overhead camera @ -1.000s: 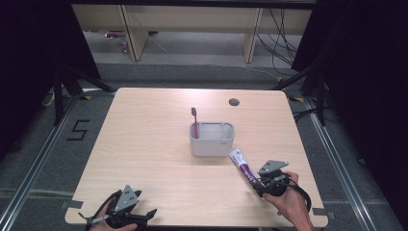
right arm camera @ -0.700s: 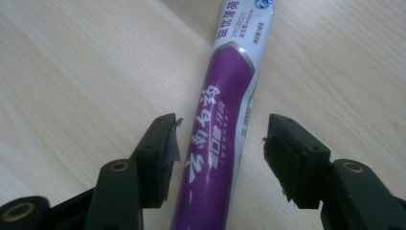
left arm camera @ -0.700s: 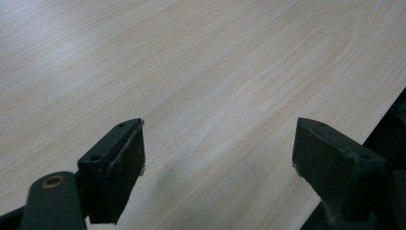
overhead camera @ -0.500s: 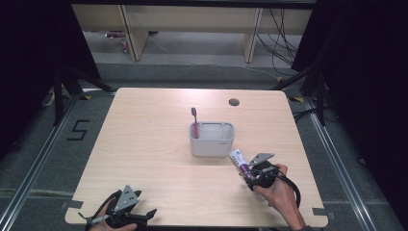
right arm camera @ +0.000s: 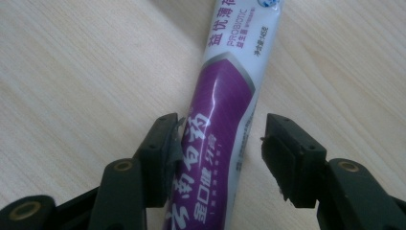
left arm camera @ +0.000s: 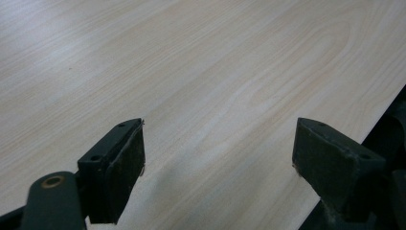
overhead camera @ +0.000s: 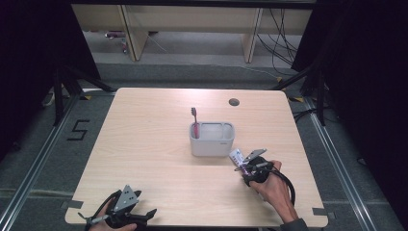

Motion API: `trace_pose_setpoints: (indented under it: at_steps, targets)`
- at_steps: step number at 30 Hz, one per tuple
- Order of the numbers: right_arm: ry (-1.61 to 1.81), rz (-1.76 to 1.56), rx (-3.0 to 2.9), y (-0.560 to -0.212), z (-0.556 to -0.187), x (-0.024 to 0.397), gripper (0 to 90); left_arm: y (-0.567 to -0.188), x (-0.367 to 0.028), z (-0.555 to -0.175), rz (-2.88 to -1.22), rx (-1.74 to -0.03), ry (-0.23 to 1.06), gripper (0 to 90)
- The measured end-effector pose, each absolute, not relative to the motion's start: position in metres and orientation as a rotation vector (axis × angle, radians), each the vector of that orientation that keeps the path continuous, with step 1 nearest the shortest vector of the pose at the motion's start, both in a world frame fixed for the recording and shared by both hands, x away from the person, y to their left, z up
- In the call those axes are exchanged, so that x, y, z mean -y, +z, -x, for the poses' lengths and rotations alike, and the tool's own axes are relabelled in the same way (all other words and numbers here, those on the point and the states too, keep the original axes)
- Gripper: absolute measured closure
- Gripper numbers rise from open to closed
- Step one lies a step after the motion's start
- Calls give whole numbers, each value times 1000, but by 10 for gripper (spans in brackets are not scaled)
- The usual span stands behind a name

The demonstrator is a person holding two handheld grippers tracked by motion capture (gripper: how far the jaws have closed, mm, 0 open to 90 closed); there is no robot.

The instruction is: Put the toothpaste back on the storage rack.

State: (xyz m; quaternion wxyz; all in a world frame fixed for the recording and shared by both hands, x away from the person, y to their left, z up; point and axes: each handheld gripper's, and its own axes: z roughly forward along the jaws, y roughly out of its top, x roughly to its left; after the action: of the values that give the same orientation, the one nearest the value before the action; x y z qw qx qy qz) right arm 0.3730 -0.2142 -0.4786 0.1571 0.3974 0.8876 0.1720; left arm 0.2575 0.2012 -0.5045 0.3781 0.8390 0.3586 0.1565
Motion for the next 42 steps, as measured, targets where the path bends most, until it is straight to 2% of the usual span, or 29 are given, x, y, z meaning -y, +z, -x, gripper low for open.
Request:
trace_pose_setpoints:
  at_steps: [13, 29, 42]
  targets:
    - [466, -1129, -2578, -481, -379, 212, 546, -504, -201, -258, -2142, -917, 403, 181]
    - [395, -1168, -2603, -475, -394, 218, 705, -505, -201, -257, -2134, -922, 400, 181]
    - [344, -1179, -2702, -470, -409, 222, 735, -504, -203, -258, -2144, -919, 404, 181]
